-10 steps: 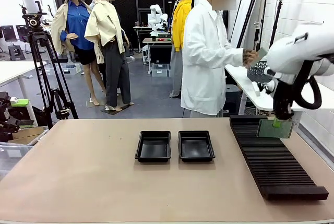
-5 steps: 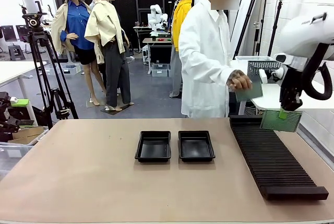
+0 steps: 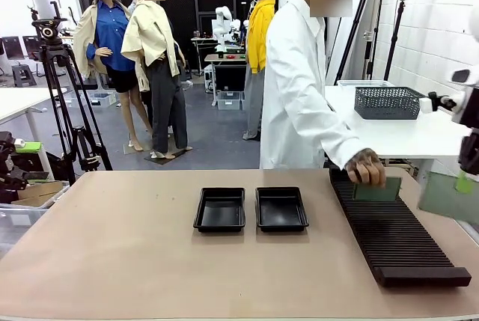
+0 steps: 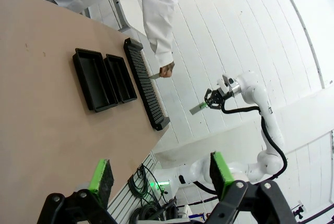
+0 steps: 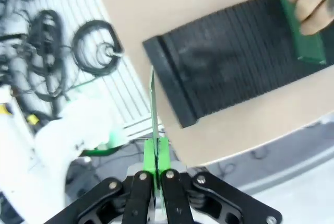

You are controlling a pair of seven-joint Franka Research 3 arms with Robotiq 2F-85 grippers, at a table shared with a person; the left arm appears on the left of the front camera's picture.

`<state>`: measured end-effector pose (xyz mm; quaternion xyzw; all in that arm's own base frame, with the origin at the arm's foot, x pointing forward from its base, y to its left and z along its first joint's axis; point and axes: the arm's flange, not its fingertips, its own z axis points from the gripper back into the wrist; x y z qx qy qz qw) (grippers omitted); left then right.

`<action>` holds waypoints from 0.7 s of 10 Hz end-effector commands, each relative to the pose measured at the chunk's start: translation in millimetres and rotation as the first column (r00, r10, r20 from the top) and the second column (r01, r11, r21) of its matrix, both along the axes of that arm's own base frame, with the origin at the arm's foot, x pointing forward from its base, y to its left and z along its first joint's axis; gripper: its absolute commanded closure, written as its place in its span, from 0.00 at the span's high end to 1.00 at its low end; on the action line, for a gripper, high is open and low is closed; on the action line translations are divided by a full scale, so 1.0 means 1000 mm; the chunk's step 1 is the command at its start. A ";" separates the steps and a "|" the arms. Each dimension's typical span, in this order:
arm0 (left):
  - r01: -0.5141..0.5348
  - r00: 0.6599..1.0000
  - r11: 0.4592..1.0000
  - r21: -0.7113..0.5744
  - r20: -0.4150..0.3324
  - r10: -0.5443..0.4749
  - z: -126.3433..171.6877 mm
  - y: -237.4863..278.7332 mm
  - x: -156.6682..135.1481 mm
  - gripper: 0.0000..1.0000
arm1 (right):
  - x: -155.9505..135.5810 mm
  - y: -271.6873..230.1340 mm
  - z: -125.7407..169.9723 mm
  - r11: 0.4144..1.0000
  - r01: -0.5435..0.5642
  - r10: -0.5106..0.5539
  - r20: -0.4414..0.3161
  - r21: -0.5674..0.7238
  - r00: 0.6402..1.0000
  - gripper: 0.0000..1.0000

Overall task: Inspect and transfer BCBs to ESD trays.
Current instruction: Pick up the Blank PCB from the PCB Rack and place it in the left ESD tray.

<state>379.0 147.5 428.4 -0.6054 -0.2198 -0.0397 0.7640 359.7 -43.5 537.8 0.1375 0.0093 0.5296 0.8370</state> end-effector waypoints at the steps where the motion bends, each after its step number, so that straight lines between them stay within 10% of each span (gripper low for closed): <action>1: -0.008 1.000 1.000 -0.006 -0.008 0.008 0.002 0.000 -0.001 0.98 | -0.004 -0.001 -0.011 1.000 -0.010 0.010 -0.011 -0.004 1.000 0.00; 7: -0.008 1.000 1.000 -0.006 -0.008 0.008 0.002 0.000 -0.001 0.98 | 0.000 0.000 0.000 1.000 0.000 0.000 0.000 0.000 1.000 0.00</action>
